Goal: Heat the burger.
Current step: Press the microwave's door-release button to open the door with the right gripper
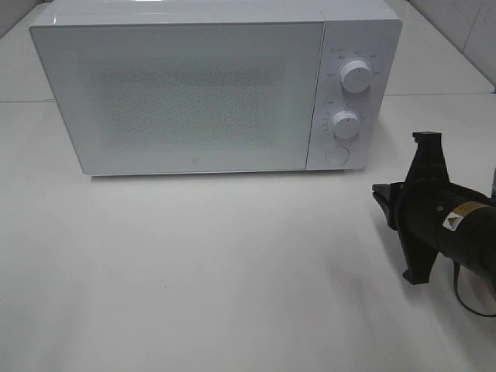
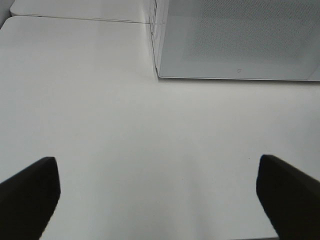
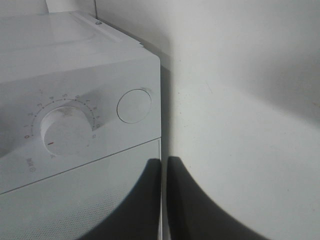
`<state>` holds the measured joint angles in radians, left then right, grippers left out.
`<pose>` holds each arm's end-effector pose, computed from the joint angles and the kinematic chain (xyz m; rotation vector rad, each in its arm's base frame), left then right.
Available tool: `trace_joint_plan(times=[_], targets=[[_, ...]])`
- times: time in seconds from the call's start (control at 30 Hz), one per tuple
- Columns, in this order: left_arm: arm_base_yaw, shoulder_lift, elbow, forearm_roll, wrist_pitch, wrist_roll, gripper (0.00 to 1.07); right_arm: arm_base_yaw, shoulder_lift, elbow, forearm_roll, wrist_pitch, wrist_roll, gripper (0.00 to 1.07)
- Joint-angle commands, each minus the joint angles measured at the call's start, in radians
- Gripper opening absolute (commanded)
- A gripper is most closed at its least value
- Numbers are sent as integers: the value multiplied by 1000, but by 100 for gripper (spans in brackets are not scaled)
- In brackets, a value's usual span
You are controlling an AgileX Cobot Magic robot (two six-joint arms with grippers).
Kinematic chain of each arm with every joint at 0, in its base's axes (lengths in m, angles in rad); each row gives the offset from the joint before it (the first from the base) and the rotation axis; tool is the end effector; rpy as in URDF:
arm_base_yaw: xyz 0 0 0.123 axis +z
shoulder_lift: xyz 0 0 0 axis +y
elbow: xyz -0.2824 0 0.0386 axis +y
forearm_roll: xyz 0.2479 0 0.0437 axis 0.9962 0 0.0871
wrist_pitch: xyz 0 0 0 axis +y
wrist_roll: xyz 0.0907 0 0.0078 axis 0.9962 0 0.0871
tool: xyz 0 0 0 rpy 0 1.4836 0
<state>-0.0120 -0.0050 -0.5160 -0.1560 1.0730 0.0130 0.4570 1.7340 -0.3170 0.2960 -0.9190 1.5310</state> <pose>-0.0087 -0.0123 0.2814 0.0357 2.0305 -0.1856 0.2296 0.0894 0.1199 1.4149 1.6678 1.1148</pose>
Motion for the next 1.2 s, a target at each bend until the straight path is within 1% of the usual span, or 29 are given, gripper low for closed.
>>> trace_joint_plan(times=[0.03,0.17,0.23,0.57,0.73,0.83,1.2], targets=[[2,-16,1,2,-6,0,100,26,41,-49,86,-18,-16,0],[2,-16,1,2,-6,0,100,26,71,-79,129,-18,-22,0],[2,-16,1,2,-6,0,100,26,96,-113,151,-19,-32,0],[2,-16,1,2,-6,0,100,21,170,-199,153,-20,-60,0],[2,-16,1,2,-6,0,100,-15,194,-247,133,-15,-97,0],[2,-15,1,2,-6,0,100,-37,224,-294,108,4,-108,0],[2,-15,1,2,-6,0,100,-38,288,-338,108,8,-103,0]])
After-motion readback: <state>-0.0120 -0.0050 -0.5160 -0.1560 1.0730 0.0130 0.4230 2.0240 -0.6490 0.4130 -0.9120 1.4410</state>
